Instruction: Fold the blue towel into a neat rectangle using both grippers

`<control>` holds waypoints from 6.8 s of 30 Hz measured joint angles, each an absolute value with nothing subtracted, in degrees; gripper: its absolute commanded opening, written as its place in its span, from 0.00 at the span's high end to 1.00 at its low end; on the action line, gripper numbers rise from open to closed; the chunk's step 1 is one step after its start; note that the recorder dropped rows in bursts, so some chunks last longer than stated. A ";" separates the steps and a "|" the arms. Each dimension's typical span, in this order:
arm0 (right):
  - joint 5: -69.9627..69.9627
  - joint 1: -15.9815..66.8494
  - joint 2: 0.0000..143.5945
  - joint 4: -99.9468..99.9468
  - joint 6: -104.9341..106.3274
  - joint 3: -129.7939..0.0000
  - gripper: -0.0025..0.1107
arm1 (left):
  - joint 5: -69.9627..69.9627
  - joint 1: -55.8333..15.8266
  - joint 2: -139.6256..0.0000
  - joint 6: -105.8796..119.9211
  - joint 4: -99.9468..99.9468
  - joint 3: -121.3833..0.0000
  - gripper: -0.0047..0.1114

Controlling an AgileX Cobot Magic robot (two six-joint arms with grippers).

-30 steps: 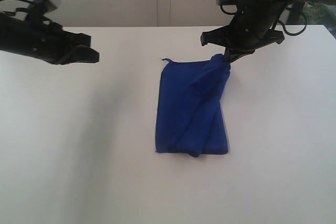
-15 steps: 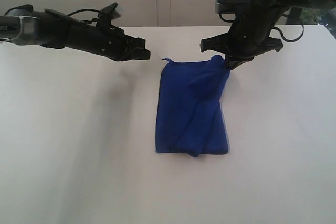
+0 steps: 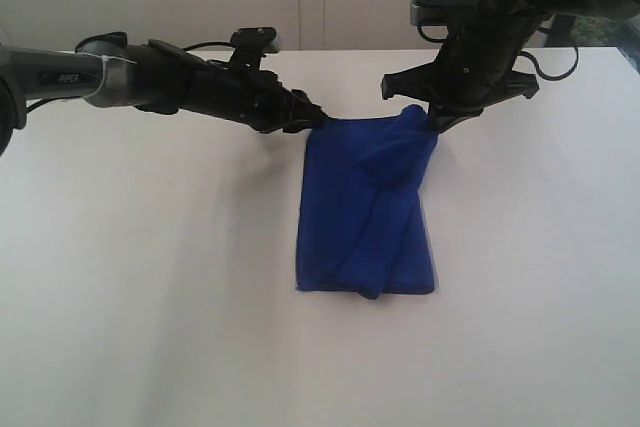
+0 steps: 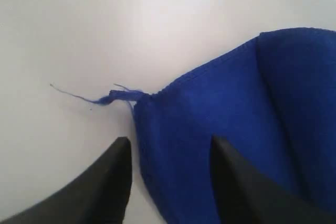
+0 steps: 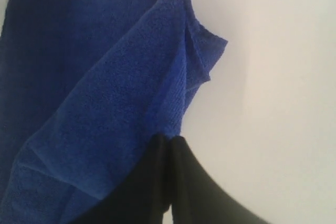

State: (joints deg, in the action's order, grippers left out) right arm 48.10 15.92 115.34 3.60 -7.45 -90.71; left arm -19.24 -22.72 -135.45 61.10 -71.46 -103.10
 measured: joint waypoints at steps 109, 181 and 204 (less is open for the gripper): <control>17.52 9.01 101.61 -49.80 -44.88 -61.44 0.98 | 17.42 -7.38 -97.92 -2.47 1.57 -49.19 0.96; 36.30 0.33 123.37 2.29 2.64 -86.06 0.98 | -2.07 -4.46 -105.03 -5.29 1.36 -53.23 0.96; 35.58 0.33 124.98 -1.52 2.64 -86.62 0.98 | -7.66 -4.50 -105.48 3.58 4.73 -54.53 0.96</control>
State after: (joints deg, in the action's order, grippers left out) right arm 35.58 0.33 124.98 -1.52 2.64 -86.62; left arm -7.66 -4.50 -105.48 3.58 4.73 -54.53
